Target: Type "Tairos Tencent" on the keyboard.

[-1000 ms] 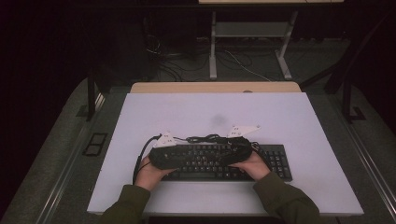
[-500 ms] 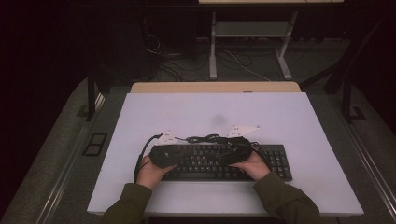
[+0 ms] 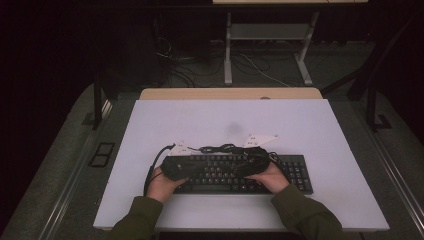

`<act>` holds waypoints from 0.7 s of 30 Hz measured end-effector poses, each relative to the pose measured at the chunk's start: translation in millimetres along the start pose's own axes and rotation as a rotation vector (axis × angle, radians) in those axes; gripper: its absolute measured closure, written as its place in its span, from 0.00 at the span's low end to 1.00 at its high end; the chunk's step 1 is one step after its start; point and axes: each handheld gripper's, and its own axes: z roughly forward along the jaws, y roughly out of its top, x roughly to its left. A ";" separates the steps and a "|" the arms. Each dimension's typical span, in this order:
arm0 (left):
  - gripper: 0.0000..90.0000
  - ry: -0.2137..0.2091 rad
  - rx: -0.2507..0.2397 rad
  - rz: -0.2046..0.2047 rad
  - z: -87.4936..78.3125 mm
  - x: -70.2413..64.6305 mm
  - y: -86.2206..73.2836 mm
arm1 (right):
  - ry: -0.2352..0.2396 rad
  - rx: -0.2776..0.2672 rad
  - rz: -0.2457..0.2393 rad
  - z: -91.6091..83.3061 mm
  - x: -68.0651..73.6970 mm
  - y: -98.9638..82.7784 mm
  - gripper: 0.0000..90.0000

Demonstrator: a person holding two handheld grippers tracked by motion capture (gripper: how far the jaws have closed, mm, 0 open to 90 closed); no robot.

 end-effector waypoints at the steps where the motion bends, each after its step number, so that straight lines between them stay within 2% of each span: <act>1: 0.99 0.000 0.000 -0.001 0.1 0.0 -0.1 | 0.000 0.000 -0.001 0.1 -0.1 -0.1 0.24; 21: 0.99 0.004 0.017 0.004 2.0 0.2 -1.5 | -0.002 0.003 -0.001 0.1 0.6 -0.1 0.24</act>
